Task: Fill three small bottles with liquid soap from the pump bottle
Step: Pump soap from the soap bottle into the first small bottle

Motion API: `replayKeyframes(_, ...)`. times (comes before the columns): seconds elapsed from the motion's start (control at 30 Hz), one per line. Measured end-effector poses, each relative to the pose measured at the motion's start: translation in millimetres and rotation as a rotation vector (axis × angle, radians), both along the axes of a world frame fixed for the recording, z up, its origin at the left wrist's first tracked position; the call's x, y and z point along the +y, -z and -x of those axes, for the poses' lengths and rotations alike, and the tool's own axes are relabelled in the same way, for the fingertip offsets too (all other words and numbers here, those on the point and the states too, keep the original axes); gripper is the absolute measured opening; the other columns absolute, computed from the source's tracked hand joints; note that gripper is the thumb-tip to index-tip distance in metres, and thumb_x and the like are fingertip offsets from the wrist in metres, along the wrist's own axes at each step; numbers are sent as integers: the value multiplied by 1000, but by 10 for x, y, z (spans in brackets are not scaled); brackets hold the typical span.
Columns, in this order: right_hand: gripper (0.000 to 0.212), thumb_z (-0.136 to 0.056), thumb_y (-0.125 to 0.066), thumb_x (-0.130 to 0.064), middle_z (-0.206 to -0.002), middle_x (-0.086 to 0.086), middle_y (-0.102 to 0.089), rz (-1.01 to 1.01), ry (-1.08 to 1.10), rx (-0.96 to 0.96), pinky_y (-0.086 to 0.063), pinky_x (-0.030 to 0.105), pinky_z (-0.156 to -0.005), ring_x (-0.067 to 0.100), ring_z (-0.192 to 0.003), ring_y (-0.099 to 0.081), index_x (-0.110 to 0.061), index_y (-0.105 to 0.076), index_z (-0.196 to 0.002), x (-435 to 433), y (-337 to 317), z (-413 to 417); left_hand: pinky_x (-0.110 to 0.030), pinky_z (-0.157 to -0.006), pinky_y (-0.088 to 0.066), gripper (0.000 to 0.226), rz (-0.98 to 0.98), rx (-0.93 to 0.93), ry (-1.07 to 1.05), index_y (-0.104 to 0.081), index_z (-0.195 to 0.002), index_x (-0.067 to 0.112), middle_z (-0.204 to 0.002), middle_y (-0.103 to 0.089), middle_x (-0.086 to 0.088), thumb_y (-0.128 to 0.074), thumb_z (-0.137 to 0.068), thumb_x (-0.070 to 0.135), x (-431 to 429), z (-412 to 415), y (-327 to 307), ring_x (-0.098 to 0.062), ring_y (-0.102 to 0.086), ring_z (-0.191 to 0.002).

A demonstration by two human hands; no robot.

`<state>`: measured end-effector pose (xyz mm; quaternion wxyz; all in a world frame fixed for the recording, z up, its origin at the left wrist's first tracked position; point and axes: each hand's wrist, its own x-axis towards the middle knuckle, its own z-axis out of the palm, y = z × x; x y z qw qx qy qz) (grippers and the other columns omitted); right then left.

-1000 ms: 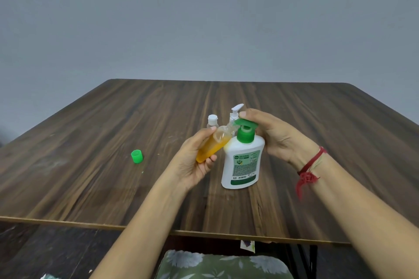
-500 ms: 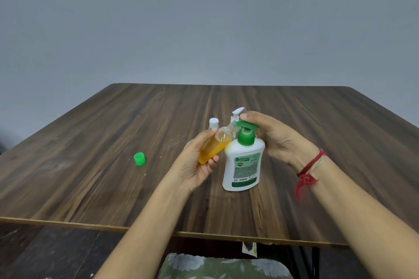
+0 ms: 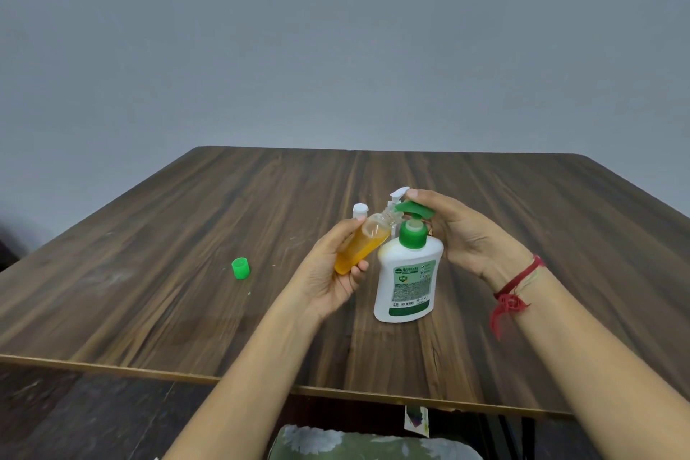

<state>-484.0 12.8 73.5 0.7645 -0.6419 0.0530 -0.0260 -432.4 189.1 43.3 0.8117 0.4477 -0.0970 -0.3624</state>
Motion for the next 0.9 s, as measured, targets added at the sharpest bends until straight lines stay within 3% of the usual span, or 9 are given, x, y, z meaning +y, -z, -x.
replayKeyframes(0.17, 56, -62, -75, -40, -96, 6, -62, 18, 3, -12, -45, 32, -84, 17, -85, -58, -14, -59, -109, 5, -19, 10, -12, -31, -40, 31, 18, 19, 7, -65, -91, 13, -92, -58, -8, -73, -67, 29, 15, -8, 17, -7, -50, -35)
replayKeyframes(0.33, 47, -72, -72, -33, -80, -1, -60, 69, 4, -40, -44, 21, -65, 6, -63, -58, -13, -56, -110, 6, -40, 16, -12, -31, -40, 26, 30, 31, -3, -66, -87, 12, -85, -61, -6, -73, -66, 28, 64, 24, 16, -8, -50, -35)
replayKeyframes(0.5, 68, -48, -86, -48, -88, 3, -65, 19, 4, -22, -47, 29, -79, 14, -77, -61, -14, -64, -103, 8, -15, 18, -13, -31, -41, 25, 61, 58, 4, -67, -87, 11, -77, -62, -5, -72, -69, 28, 127, 12, 31, -8, -51, -35)
replayKeyframes(0.63, 30, -71, -67, -38, -72, -2, -61, -3, 12, -42, -46, 18, -57, 4, -54, -57, -13, -62, -86, 35, -66, 58, -12, -32, -41, 28, 102, 64, 9, -63, -93, 12, -75, -61, -5, -69, -72, 29, 179, -5, 56, -7, -52, -36)
replayKeyframes(0.7, 29, -70, -65, -40, -69, -3, -64, -3, 32, -47, -47, 16, -53, 4, -52, -58, -14, -61, -81, 35, -91, 89, -12, -33, -41, 25, 144, 68, 7, -63, -91, 13, -76, -63, -5, -72, -73, 28, 223, 3, 71, -7, -52, -37)
replayKeyframes(0.8, 60, -40, -82, -63, -81, -7, -69, 0, 87, -42, -53, 25, -65, 7, -69, -64, -22, -67, -80, -14, -129, 116, -12, -34, -42, 41, 251, 57, -12, -66, -90, 14, -78, -64, -3, -88, -59, 27, 330, -7, 108, -7, -52, -38)
replayKeyframes(0.9, 68, -26, -76, -77, -83, -12, -66, 2, 191, -43, -39, 36, -81, 9, -82, -57, -30, -71, -74, -132, -170, 130, -12, -35, -42, 62, 332, 30, -53, -64, -91, 13, -82, -59, -3, -96, -41, 30, 477, -59, 129, -7, -52, -40)
